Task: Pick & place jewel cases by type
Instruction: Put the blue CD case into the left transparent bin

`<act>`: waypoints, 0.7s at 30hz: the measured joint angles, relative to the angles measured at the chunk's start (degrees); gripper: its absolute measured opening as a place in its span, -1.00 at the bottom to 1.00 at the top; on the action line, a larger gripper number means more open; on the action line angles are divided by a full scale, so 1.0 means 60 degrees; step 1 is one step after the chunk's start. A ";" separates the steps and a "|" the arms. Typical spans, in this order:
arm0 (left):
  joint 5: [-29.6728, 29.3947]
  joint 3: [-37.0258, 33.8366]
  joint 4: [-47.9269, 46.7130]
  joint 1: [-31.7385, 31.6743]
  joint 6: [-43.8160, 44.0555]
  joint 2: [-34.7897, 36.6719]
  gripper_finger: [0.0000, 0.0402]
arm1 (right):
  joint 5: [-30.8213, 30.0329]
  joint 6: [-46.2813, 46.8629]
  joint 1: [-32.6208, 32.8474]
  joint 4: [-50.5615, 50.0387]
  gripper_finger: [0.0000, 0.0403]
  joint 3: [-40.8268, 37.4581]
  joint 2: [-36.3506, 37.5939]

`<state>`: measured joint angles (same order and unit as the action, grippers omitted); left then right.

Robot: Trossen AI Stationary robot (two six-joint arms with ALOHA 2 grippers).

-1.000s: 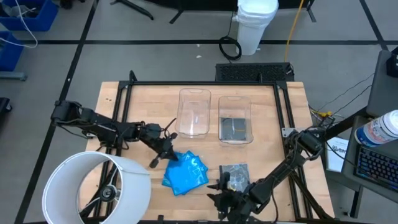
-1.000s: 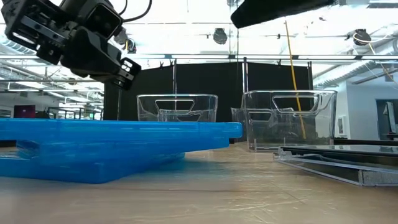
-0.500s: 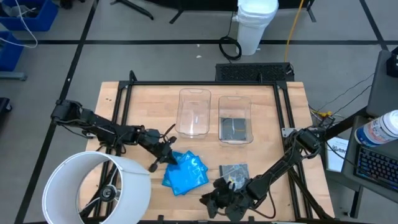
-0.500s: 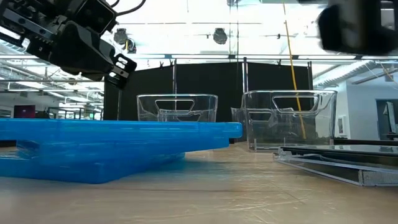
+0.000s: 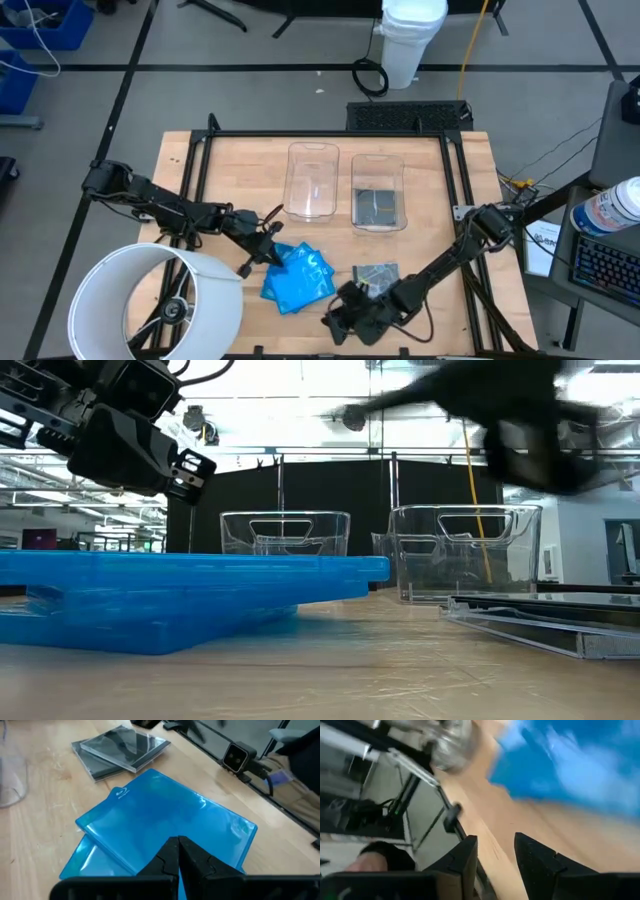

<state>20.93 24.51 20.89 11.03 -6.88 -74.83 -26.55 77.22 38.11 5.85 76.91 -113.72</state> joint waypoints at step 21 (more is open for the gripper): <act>-0.0531 -0.0004 -0.0100 -0.0022 -0.0069 -0.0002 -0.95 | -0.0570 -1.2176 0.0247 -0.3045 -0.15 0.0665 0.0002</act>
<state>17.75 24.49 20.29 10.90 -7.29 -74.84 -29.97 4.17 39.59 -12.42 80.90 -113.71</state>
